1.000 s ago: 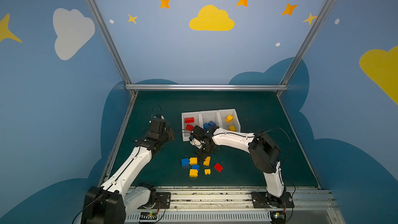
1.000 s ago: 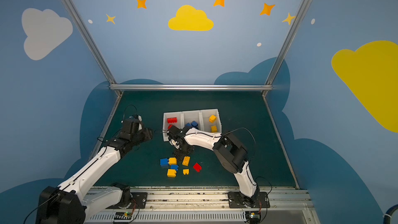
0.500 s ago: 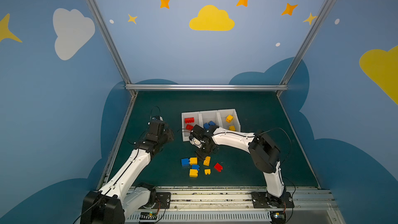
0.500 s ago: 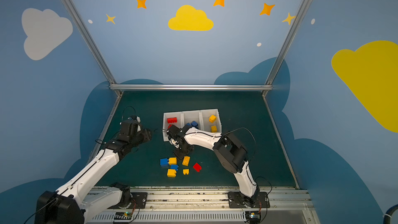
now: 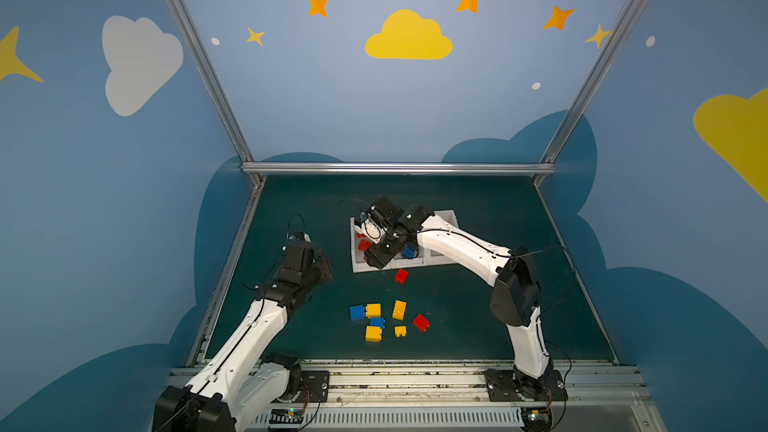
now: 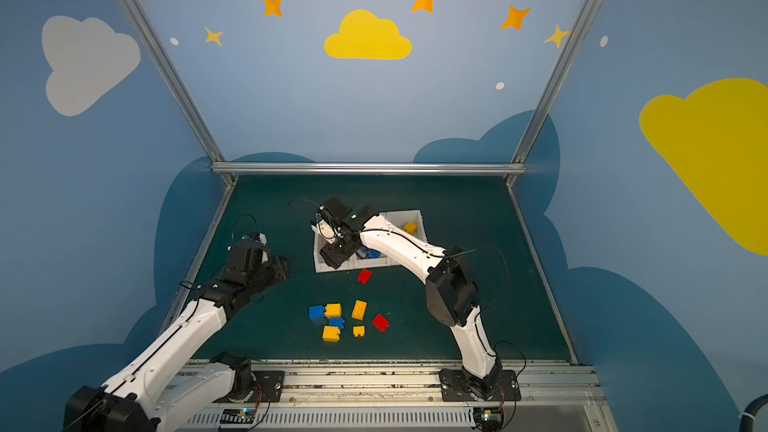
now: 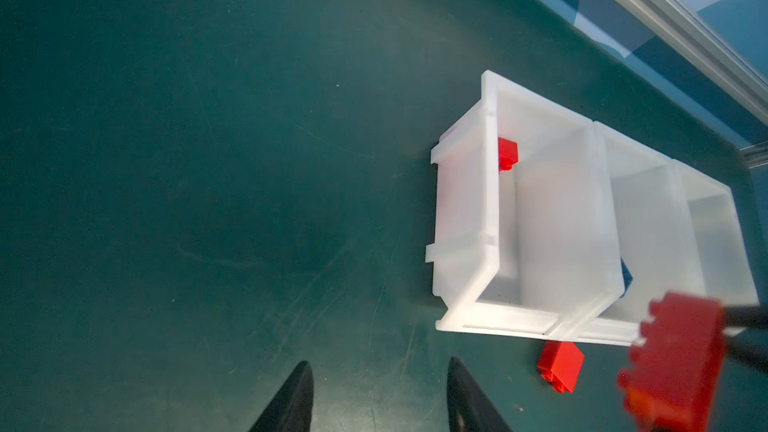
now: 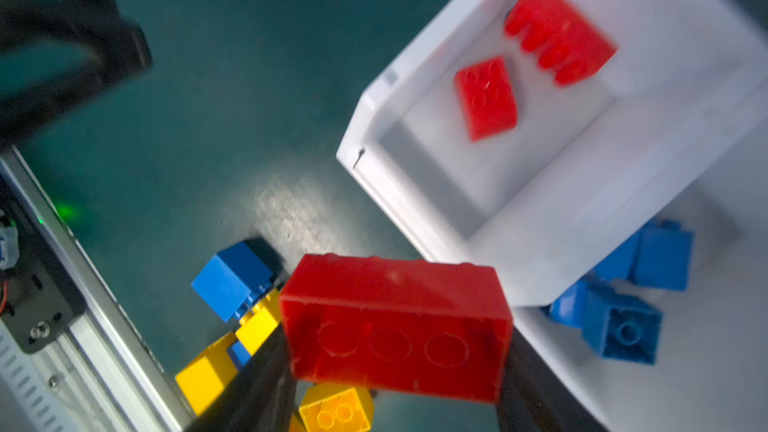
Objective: Sort the legos into containers by color
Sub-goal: 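Lift the red brick with the right gripper into the nearest compartment and release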
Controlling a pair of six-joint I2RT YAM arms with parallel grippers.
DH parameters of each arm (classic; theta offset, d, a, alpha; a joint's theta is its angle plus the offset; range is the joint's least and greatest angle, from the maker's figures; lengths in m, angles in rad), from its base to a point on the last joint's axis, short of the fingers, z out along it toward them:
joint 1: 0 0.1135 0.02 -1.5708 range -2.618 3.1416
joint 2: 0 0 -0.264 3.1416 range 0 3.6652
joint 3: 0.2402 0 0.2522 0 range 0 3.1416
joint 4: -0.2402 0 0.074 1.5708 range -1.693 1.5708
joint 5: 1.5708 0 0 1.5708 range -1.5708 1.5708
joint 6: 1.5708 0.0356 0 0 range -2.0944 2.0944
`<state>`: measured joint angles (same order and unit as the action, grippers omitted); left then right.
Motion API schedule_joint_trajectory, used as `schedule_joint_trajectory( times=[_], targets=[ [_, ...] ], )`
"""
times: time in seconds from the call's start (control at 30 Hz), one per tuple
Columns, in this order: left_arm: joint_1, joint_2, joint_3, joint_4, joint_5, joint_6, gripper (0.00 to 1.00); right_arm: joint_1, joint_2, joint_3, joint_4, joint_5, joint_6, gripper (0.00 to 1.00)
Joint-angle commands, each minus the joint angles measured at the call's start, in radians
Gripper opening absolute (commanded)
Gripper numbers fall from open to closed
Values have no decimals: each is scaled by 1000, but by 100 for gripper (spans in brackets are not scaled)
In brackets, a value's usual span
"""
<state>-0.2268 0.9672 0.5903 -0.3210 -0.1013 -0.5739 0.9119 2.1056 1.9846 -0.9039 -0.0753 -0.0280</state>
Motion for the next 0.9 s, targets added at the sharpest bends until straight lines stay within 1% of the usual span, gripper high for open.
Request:
schedule_joint_trajectory(
  times=[0.0, 0.17, 0.3, 0.33, 0.4, 0.47, 0.6, 0.87],
  targets=[
    [4, -15, -13, -3, 20, -18, 53, -24, 103, 105, -51, 17, -35, 59],
    [3, -27, -25, -3, 23, -24, 53, -38, 206, 241, -70, 35, -44, 59],
    [4, -36, -29, -7, 31, -27, 53, -49, 252, 293, -87, 33, -26, 61],
    [3, -39, -30, -9, 32, -28, 53, -50, 254, 293, -86, 28, -25, 64],
    [5, -45, -35, -9, 34, -29, 53, -50, 251, 291, -81, 23, -23, 73],
    [5, -49, -38, -8, 34, -29, 53, -49, 246, 291, -81, 24, -22, 77],
    [4, -46, -35, -8, 35, -28, 53, -50, 234, 286, -80, 27, -23, 78],
    [4, -42, -32, -12, 40, -27, 54, -50, 206, 262, -72, 19, -19, 78]
  ],
)
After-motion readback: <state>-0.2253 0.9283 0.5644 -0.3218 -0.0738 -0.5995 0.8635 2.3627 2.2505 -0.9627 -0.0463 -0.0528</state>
